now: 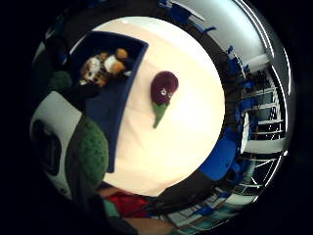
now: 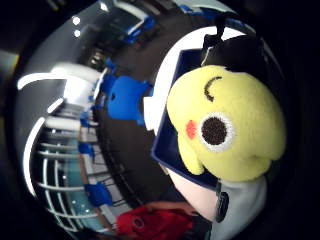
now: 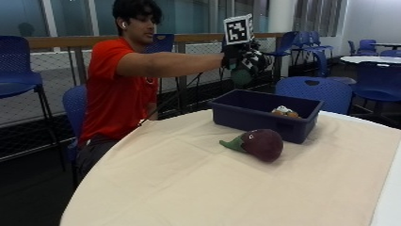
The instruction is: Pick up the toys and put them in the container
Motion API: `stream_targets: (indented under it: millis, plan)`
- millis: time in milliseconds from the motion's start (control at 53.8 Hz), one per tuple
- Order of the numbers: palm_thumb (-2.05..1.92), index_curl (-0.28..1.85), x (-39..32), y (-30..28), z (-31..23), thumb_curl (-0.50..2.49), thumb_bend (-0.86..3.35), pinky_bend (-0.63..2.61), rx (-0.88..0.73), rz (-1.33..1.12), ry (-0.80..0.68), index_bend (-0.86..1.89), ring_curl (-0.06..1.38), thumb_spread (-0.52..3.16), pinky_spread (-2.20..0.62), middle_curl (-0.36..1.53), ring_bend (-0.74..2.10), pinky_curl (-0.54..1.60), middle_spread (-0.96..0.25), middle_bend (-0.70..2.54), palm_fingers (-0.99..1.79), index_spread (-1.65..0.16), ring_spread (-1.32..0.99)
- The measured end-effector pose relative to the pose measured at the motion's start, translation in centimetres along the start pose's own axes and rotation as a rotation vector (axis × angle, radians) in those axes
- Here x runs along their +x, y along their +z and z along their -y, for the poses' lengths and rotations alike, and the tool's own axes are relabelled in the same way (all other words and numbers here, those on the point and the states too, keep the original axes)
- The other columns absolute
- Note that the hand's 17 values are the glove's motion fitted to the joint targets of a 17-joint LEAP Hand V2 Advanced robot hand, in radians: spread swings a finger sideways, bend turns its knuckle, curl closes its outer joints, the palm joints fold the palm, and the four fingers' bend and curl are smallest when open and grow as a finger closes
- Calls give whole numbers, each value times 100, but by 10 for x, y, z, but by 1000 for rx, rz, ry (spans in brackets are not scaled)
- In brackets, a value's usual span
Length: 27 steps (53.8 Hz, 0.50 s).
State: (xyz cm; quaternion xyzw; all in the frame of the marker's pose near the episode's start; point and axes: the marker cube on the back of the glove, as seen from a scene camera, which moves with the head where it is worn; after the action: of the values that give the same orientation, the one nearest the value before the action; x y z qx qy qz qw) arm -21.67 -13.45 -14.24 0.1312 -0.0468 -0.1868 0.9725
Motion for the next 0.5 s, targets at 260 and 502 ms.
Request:
stream_targets:
  millis: [260, 502]
  plan:
    - [59, 37, -13, 37, 21, 105, 32, 104, -27, -44, 97, 16, 49, 75, -44, 67, 82, 43, -53, 54, 61, -47, -56]
    - [9, 29, 25, 42, 7, 72, -2, 113, -116, 84, 44, 8, 36, 108, -6, 53, 39, 43, -25, 18, -30, -35, -22]
